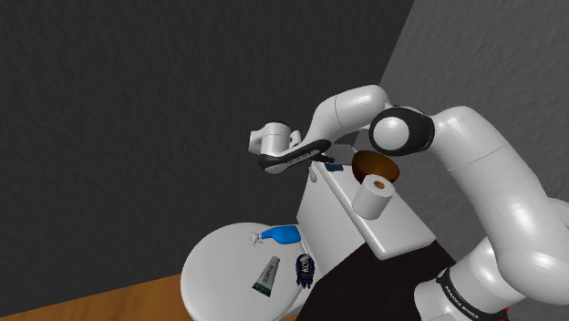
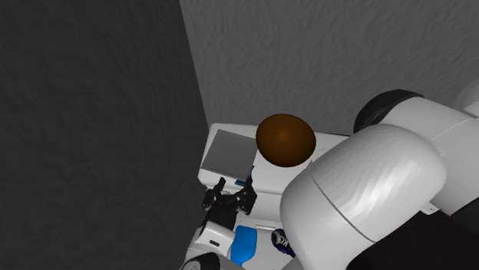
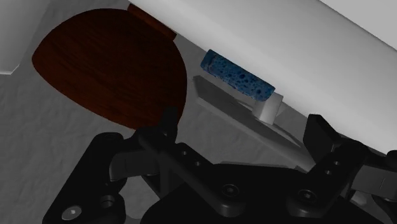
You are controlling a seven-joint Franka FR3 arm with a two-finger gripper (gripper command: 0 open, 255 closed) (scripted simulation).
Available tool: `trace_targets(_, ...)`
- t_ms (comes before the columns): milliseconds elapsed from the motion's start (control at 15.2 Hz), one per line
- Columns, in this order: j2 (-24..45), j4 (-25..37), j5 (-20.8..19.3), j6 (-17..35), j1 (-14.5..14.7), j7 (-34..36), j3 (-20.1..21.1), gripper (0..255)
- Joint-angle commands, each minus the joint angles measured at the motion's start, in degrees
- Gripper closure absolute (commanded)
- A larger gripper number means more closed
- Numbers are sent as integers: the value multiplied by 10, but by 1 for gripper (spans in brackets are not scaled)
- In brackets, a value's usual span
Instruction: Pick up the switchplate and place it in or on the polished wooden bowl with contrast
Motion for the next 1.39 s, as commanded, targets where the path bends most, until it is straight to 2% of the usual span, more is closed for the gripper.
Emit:
trace_targets(0,-7,-17,-2,9,-9,7,-2,0)
trace_targets(264,-24,-57,-4,28,-27,19,-3,0)
trace_targets(726,-24,-57,-6,27,-28,19,0,0)
trace_targets(792,-22,-51,-6,25,-26,17,0,255)
trace_targets(1320,-20,-48,-5,22,-24,17,0,255)
